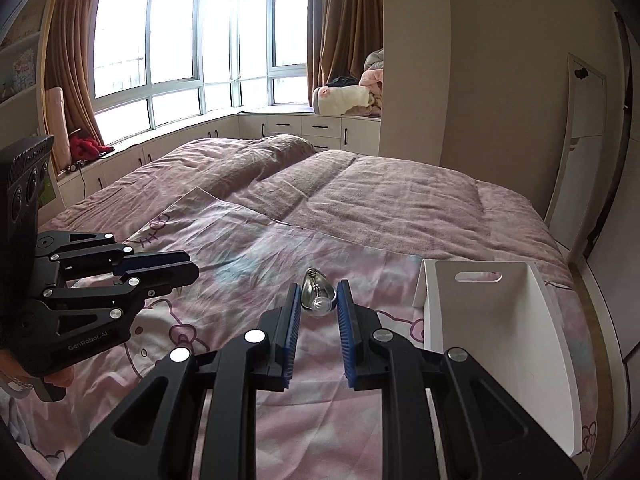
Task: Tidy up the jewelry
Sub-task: 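Carry heart charm in right tool while left tool carries pearl earring to tray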
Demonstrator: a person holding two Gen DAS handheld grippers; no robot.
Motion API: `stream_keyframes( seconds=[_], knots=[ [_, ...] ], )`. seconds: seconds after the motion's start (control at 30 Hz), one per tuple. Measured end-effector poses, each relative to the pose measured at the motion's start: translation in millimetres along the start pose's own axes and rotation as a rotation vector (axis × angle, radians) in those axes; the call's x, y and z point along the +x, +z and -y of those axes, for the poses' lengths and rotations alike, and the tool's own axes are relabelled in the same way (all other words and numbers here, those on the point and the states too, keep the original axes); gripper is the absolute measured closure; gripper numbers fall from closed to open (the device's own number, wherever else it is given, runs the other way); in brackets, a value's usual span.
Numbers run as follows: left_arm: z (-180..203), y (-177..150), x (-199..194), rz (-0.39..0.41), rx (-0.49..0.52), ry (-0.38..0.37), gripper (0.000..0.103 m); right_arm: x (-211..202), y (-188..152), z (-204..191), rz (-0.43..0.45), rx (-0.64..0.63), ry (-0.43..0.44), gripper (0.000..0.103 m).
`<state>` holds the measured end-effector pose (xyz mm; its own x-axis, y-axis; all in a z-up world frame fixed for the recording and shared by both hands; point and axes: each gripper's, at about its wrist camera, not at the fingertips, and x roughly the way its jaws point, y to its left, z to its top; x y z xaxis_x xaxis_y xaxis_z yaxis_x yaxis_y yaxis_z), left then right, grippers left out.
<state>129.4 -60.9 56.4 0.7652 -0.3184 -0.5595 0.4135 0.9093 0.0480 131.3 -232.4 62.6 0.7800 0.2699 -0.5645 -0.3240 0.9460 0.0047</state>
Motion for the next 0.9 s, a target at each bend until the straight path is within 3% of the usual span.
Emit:
stream_keyframes(
  seconds=[0.43,0.67,0.9],
  knots=[
    [82,52,52,-0.012,0.033,-0.145,0.085,-65,-21,90,0.065,0.117,-0.121,0.084],
    [129,67,117,-0.071,0.019,-0.236,0.085,-64,-50,136,0.013,0.189,-0.18,0.084],
    [163,60,174,-0.16,0.075,-0.241,0.085,-35,-80,172,-0.07,0.249,-0.203,0.084]
  ],
)
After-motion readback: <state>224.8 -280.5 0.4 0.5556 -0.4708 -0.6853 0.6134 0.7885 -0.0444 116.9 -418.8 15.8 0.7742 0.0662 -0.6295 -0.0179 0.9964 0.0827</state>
